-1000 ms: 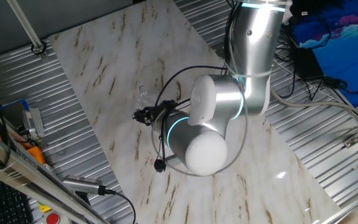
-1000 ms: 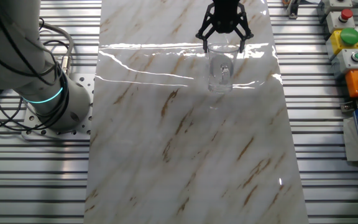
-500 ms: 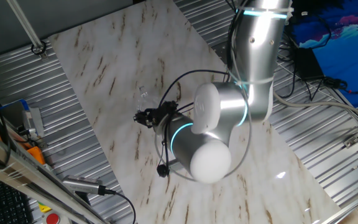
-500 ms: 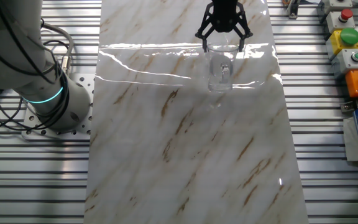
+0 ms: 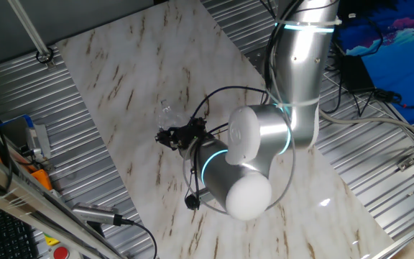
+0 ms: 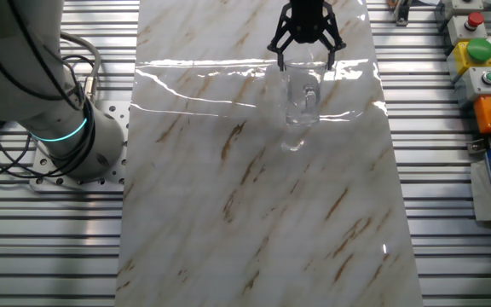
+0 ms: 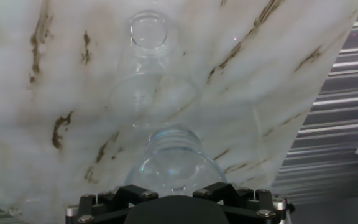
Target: Pour the water from one cup into another empty cup
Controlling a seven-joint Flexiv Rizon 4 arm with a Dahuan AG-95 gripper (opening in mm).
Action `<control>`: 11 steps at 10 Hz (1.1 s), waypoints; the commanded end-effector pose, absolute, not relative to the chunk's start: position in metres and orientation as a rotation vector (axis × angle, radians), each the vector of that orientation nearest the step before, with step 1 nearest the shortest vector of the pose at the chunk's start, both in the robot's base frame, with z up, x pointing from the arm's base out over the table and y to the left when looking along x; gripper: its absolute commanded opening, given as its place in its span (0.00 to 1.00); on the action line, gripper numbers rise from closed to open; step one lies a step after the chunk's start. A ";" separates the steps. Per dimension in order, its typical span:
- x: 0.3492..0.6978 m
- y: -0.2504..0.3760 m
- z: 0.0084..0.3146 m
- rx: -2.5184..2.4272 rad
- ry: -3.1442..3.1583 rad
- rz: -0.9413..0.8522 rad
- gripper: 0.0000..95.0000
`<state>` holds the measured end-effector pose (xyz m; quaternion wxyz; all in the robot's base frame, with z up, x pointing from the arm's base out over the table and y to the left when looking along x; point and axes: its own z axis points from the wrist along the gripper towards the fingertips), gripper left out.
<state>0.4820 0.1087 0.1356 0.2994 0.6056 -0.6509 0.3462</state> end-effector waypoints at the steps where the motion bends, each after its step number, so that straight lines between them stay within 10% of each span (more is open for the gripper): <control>1: 0.482 0.109 0.136 1.602 -1.722 0.926 0.00; 11: 0.480 0.107 0.141 1.589 -1.641 1.016 0.00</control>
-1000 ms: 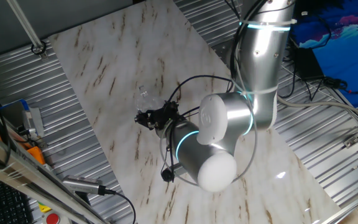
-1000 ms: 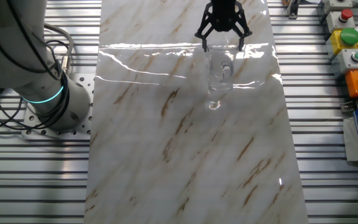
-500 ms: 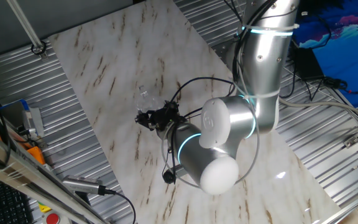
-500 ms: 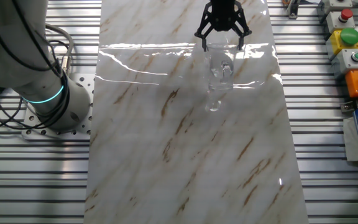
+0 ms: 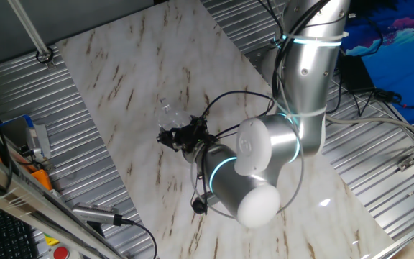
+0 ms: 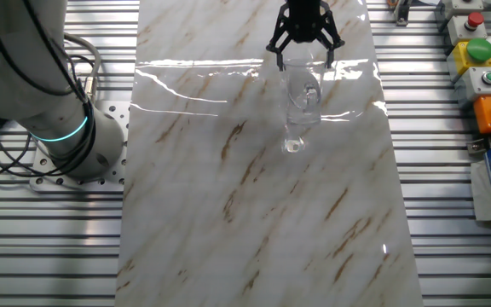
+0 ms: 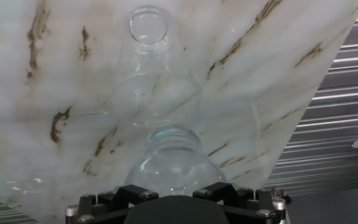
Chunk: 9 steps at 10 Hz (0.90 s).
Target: Pour the water from one cup into another empty cup
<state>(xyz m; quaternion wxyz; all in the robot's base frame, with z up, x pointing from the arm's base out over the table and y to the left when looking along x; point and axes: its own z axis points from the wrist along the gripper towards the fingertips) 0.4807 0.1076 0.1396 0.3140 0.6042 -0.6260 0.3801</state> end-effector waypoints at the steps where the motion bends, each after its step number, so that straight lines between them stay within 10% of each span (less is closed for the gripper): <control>1: 0.480 0.106 0.142 1.575 -1.625 1.041 0.00; 9: 0.478 0.106 0.148 1.518 -1.558 1.111 0.00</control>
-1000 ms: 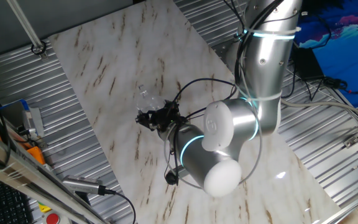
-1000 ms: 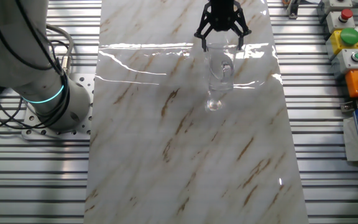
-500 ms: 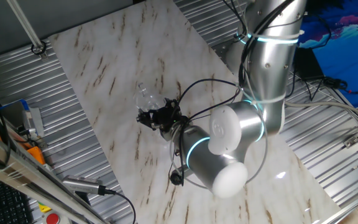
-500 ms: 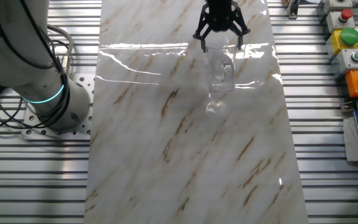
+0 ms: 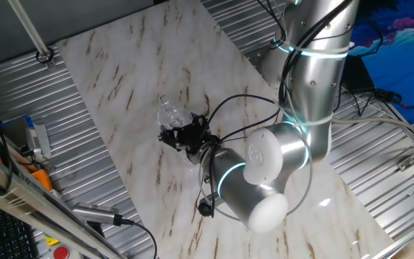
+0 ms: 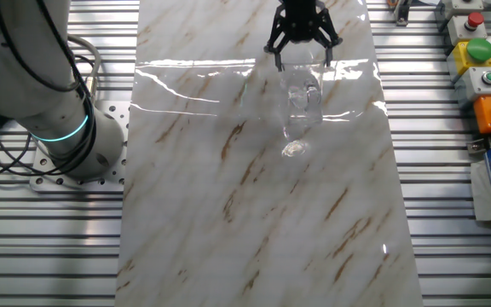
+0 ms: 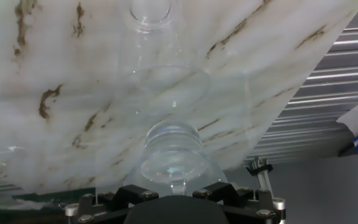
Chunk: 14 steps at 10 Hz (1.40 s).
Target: Pour the water from one cup into another empty cup
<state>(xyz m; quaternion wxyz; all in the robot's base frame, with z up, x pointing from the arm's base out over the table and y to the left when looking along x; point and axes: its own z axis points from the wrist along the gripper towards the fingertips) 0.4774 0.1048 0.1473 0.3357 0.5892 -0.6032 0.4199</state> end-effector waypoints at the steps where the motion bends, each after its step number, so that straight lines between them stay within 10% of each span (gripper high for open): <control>1: 0.477 0.106 0.149 1.512 -1.553 1.117 0.00; 14: 0.477 0.107 0.149 1.406 -1.503 1.254 0.00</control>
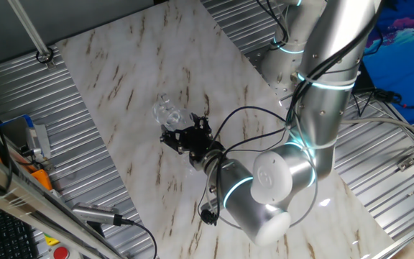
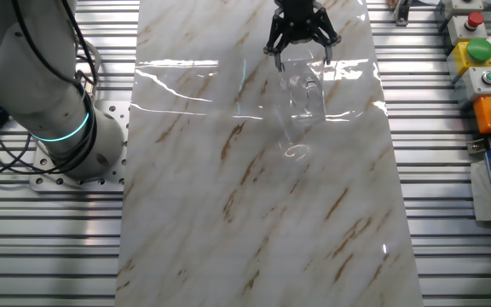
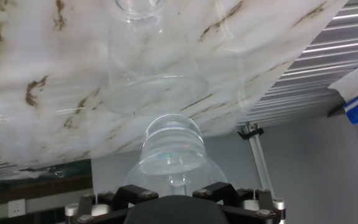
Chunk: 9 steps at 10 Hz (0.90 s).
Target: Pour the water from one cup into another empty cup
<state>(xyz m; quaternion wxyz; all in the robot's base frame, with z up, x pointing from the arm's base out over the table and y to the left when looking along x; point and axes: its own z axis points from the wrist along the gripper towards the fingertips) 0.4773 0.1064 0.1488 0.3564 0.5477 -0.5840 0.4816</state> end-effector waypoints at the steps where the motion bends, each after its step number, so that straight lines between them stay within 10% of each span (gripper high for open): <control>1: 0.477 0.107 0.149 1.397 -1.501 1.266 0.00; 9: 0.480 0.113 0.146 1.352 -1.480 1.313 0.00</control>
